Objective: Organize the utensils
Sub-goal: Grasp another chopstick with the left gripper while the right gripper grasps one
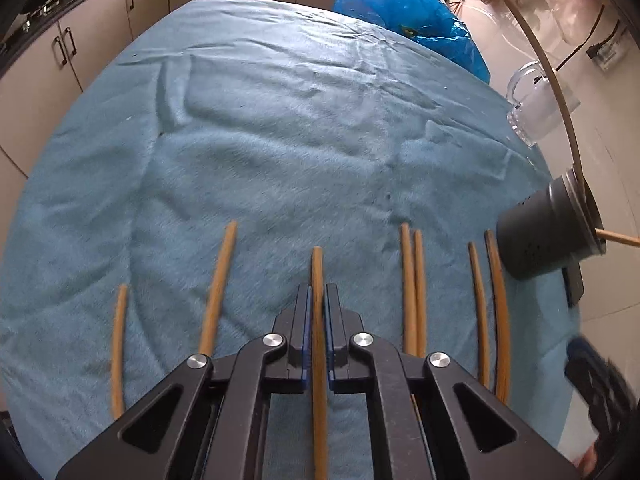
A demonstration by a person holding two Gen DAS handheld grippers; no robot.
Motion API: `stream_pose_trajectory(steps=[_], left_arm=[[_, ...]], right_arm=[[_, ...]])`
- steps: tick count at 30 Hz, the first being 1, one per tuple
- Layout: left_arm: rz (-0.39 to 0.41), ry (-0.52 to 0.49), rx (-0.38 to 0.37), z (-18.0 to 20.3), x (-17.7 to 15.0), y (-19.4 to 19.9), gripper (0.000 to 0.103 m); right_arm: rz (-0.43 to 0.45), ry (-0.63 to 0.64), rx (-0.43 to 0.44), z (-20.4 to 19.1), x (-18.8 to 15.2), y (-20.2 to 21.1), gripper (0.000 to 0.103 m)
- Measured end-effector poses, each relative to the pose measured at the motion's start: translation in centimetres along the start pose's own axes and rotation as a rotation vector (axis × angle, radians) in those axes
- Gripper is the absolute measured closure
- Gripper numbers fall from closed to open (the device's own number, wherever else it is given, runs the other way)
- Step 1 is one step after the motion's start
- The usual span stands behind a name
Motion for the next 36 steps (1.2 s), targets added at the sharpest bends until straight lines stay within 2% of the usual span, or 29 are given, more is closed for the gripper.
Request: stream_pose_trajectory(steps=[5, 8, 15, 17, 19, 20, 21, 24, 27, 31, 36], left_arm=[[0.008, 0.009, -0.021, -0.5, -0.6, 0.3, 0.098], [0.012, 0.006, -0.035, -0.6, -0.7, 0.3, 0.098], [0.017, 0.004, -0.064, -0.7, -0.8, 0.4, 0.098], [0.020, 0.003, -0.069, -0.7, -0.7, 0.4, 0.098], [0.025, -0.002, -0.067, -0.6, -0.7, 0.3, 0.098], [0.028, -0.007, -0.063, -0.6, -0.7, 0.3, 0.098], [0.030, -0.009, -0.059, -0.5, -0.6, 0.3, 0.098], [0.038, -0.018, -0.073, -0.1, -0.6, 0.5, 0.098], [0.078, -0.015, -0.091, 0.0, -0.2, 2.0, 0.098], [0.166, -0.029, -0.082, 0.4, 0.7, 5.9, 0.098], [0.298, -0.056, -0.080, 1.6, 1.2, 11.8, 0.098]], right_arm=[[-0.044, 0.044, -0.056, -1.9, 1.1, -3.2, 0.068], [-0.089, 0.060, -0.120, -2.5, 1.5, -6.0, 0.071], [-0.141, 0.040, -0.220, -1.1, 2.3, -9.8, 0.076], [-0.162, 0.047, -0.237, -0.9, 2.2, -10.6, 0.080], [-0.141, 0.080, -0.266, -1.0, 2.3, -10.9, 0.087], [-0.142, 0.095, -0.262, -1.2, 2.2, -11.1, 0.094], [-0.145, 0.109, -0.259, -1.5, 2.0, -11.2, 0.096], [-0.160, 0.117, -0.210, -2.4, 1.6, -11.1, 0.097], [-0.131, 0.092, -0.140, -3.0, 1.7, -9.6, 0.097], [-0.023, 0.085, -0.026, -4.6, 2.8, -4.9, 0.097], [0.164, 0.095, 0.102, -6.7, 4.3, 2.9, 0.097]])
Point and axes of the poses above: each gripper's, at about its wrist camera, not at the fingertips, and y roughly against the way its jaws point, z to its right, x to its top, the point moved 8 cm from there along -y, roughly the way its jaws point, and after that the axes turned 9 degrees about -y, right-handed, at the moved point
